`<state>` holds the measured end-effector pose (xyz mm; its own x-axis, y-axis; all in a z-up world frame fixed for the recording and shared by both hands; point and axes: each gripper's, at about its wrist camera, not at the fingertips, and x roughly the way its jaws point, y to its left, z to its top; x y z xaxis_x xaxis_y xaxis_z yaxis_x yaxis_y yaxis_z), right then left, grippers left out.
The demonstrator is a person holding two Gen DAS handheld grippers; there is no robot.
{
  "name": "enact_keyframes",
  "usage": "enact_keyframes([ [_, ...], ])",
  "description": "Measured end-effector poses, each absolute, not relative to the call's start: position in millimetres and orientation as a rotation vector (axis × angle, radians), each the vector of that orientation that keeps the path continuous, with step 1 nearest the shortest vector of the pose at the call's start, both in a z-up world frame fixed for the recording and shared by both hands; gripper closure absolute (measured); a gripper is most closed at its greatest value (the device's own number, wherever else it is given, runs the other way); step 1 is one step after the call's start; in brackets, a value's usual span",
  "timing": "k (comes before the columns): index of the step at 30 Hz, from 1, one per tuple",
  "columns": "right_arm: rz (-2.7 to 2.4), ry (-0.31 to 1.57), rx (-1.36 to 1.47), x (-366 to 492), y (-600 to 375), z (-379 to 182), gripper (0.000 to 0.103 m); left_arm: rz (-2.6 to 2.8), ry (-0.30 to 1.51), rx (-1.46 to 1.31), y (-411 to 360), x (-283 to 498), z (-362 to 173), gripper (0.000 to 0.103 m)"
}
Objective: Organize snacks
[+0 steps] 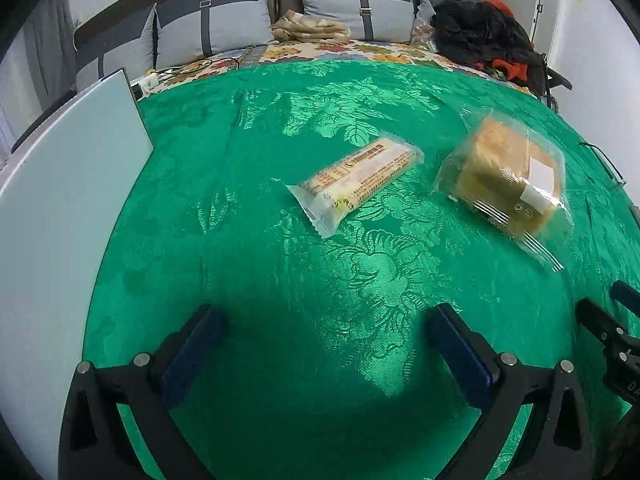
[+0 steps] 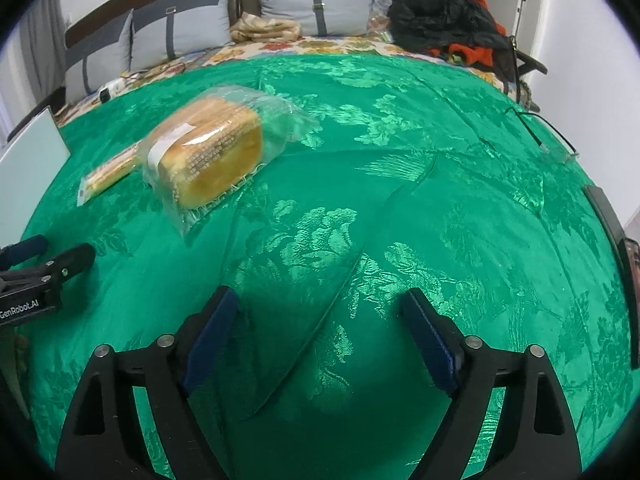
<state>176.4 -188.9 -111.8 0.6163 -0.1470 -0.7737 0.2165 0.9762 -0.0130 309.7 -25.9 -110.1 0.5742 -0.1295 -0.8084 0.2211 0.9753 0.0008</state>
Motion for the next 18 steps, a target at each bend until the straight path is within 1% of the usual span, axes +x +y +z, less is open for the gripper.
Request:
enact_keyframes([
  [18, -0.216, 0.885, 0.083, 178.1, -192.2, -113.2, 0.013, -0.207, 0.937, 0.106, -26.1, 309.3, -110.3, 0.0],
])
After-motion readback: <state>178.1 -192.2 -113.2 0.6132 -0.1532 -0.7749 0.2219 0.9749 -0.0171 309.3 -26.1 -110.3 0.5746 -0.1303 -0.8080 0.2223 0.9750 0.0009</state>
